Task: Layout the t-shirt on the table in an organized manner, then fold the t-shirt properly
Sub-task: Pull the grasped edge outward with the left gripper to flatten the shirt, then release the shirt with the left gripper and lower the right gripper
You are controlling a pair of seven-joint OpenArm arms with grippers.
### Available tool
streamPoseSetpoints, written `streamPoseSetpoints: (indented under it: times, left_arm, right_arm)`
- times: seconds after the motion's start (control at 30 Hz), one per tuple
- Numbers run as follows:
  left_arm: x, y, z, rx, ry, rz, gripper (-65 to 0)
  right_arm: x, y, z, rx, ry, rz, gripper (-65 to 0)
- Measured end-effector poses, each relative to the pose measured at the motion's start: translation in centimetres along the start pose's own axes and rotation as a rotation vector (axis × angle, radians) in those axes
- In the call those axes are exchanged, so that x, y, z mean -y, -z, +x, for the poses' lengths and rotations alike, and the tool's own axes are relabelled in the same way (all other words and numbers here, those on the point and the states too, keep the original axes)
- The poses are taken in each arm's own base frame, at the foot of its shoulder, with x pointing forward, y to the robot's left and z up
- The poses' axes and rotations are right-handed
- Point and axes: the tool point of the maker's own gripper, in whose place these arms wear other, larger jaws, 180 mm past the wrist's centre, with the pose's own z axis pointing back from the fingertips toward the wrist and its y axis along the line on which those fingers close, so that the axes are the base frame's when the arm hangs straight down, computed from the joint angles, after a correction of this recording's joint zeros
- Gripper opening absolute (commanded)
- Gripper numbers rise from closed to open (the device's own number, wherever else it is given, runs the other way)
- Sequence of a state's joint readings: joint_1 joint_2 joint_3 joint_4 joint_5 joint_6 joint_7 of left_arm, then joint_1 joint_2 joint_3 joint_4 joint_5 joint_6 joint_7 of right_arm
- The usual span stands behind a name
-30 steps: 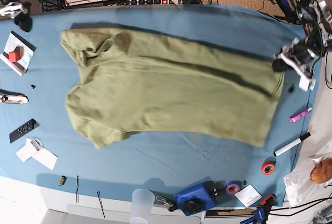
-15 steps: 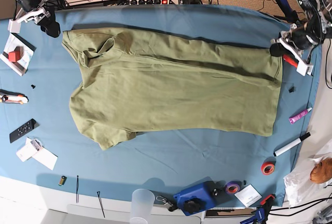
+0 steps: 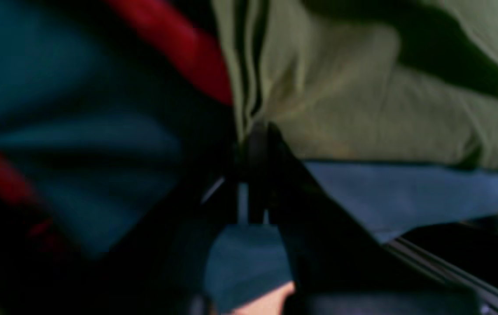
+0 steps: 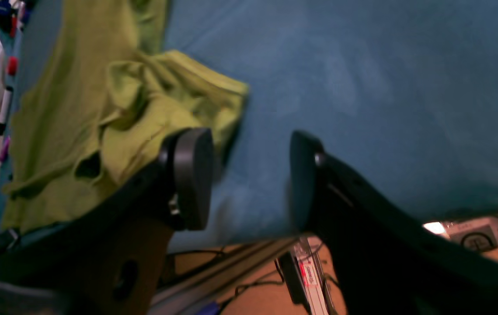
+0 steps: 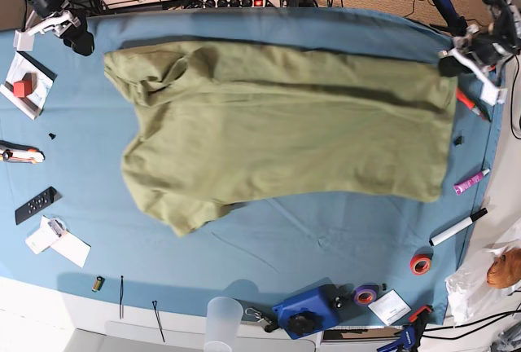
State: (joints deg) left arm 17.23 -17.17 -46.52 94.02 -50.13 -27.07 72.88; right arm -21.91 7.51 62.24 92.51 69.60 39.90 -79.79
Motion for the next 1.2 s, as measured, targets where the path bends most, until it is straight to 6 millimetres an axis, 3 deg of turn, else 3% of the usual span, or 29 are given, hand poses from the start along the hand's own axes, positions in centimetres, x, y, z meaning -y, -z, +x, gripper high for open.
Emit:
streamPoseSetpoints:
  times: [0.13,0.3,0.4,0.47,0.73,1.0,1.1,1.2]
  left_arm:
    - [-0.9,-1.2,-0.1,0.007,0.002,0.004,-65.0]
    - [0.0,-1.6,-0.4,0.020,0.022,-0.055,-65.0]
    - [0.5,-1.6,-0.2,0.039,0.012,-0.087,-48.0]
    - [0.7,-1.7,0.3,0.060,0.011,-0.094,-41.4]
    - [0.6,-1.8,2.0,0.150,0.014,-0.080,-40.4]
    - [3.0,-2.7,9.1,0.355,0.104,-0.105,-40.5]
    - [2.6,-1.7,10.4,0.328,0.144,-0.031,-40.5]
    - [4.2,-0.1,11.6,0.339,0.220,-0.022,-40.5]
  right_arm:
    - [0.0,0.0,0.1,0.000,-0.002,-0.002,-36.2]
    - [0.0,0.0,0.1,0.000,-0.002,-0.002,-36.2]
    - [0.0,0.0,0.1,0.001,-0.002,-0.002,-36.2]
    - [0.0,0.0,0.1,0.001,-0.002,-0.001,-36.2]
    - [-0.9,0.3,1.3,0.048,0.000,0.045,-36.2]
    - [-2.4,1.7,6.4,0.152,-0.068,0.096,-36.3]
    - [-2.3,2.0,7.8,0.157,-0.104,0.076,-36.3]
    - [-2.7,2.8,9.2,0.138,-0.161,0.065,-36.3]
